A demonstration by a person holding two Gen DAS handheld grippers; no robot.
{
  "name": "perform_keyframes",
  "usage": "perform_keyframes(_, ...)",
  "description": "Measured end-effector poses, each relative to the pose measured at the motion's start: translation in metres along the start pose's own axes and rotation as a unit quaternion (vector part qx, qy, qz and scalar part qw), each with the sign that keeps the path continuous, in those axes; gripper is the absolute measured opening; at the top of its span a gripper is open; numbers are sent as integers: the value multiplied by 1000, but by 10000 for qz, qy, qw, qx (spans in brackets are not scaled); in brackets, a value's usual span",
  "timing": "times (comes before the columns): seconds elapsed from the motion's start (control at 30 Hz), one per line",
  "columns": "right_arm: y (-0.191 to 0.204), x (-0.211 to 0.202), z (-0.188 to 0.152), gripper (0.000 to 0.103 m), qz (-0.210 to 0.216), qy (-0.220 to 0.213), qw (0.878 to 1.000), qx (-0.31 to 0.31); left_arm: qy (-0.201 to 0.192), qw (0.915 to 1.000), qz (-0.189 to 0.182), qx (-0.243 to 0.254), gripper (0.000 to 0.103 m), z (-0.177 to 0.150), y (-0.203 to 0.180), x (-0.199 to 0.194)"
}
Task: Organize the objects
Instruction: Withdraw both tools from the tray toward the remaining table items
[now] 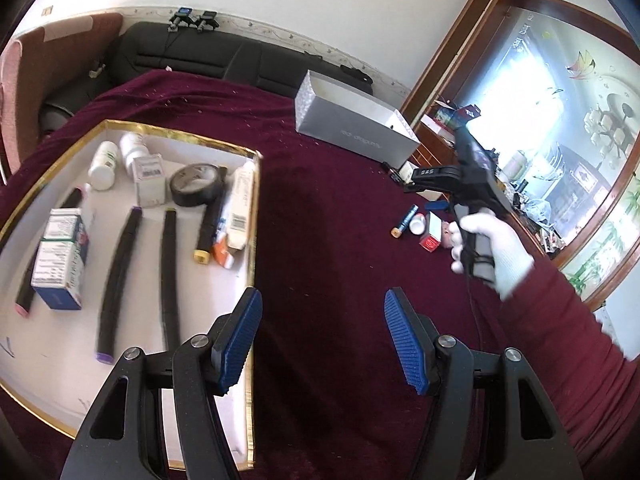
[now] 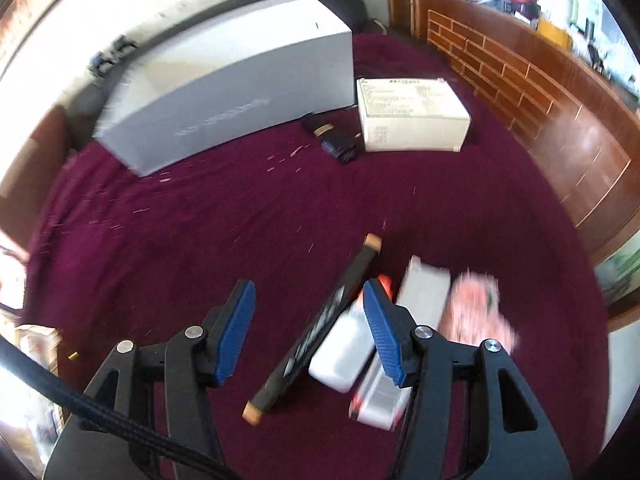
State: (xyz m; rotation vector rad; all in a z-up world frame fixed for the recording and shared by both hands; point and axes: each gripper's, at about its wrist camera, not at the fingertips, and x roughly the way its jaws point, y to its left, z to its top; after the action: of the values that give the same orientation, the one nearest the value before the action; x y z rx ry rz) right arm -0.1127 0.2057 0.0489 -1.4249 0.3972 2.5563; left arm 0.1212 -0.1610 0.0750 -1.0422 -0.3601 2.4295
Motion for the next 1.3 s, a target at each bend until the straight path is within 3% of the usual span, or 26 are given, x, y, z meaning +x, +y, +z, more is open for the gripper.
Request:
perform_keyframes(0.2,2,44,16,54,-760,599,9953,34,-177,9995,244,91,58,5,6,-8)
perform_keyframes(0.27,2,45,12,44,-676,641,9956,96,-170,9995,266,53,58,6,9,-7)
perform_keyframes(0.37,15,39,1,28,-680,606,9954,-280,-104,9993,348,39,58,6,11,-3)
perform_keyframes(0.57,47,12,-54,26,-153,821,9914,-1008,32,9988,476,99,58,2,9,3)
perform_keyframes(0.7,62,-17,-103,26,477,1085,9844,-1298,42,9979,601,231,58,-1,2,2)
perform_keyframes(0.93,80,-60,-180,26,1530,1512,9635,-1591,66,9967,675,451,58,-7,-12,-1)
perform_keyframes(1.13,79,-89,-196,26,1774,1317,9601,-1714,82,9953,730,632,58,-11,-22,-7)
perform_keyframes(1.3,47,-116,-177,39,1902,738,9703,-1301,154,9966,608,539,58,7,-20,-1)
